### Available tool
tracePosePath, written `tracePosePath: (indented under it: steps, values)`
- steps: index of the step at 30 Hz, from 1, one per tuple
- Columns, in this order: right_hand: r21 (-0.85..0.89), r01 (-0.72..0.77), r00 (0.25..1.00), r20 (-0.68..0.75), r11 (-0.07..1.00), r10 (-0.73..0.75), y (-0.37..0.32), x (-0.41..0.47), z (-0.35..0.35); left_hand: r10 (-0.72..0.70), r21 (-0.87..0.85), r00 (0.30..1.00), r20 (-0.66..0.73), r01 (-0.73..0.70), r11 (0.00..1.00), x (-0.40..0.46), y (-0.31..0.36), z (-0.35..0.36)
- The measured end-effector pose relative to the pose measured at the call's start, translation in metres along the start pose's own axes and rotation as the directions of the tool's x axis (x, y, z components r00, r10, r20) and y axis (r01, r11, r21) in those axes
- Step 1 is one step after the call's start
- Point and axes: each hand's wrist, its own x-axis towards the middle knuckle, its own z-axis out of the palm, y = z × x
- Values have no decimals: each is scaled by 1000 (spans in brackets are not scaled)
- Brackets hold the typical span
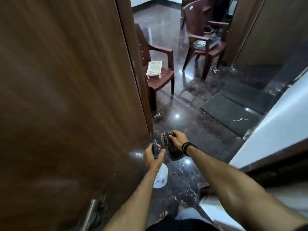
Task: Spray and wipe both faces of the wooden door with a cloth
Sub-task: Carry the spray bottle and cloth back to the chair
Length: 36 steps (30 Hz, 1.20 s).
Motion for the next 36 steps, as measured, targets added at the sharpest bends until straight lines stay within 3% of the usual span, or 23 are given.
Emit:
tracePosePath:
  steps: [8, 12, 17, 25, 36]
  values:
    - [-89, 4, 998, 55, 996, 1, -33, 118, -24, 7, -13, 996, -85, -8, 1000, 113, 42, 18]
    - [-103, 65, 998, 17, 993, -63, -56, 183, -47, 23, -12, 997, -75, -24, 1000, 184, 57, 36]
    - [-180, 59, 998, -9, 982, -61, -73, 246, -83, 19, 46, 1000, -20, -18, 999, 257, 81, 62]
    - [-150, 39, 998, -44, 988, -46, -79, 374, -142, -9, 77, 1000, 6, 8, 997, 374, 123, 121]
    - [-227, 156, 987, 75, 961, -142, -83, 608, -279, -221, 135, 961, -163, 244, 960, 569, 174, 256]
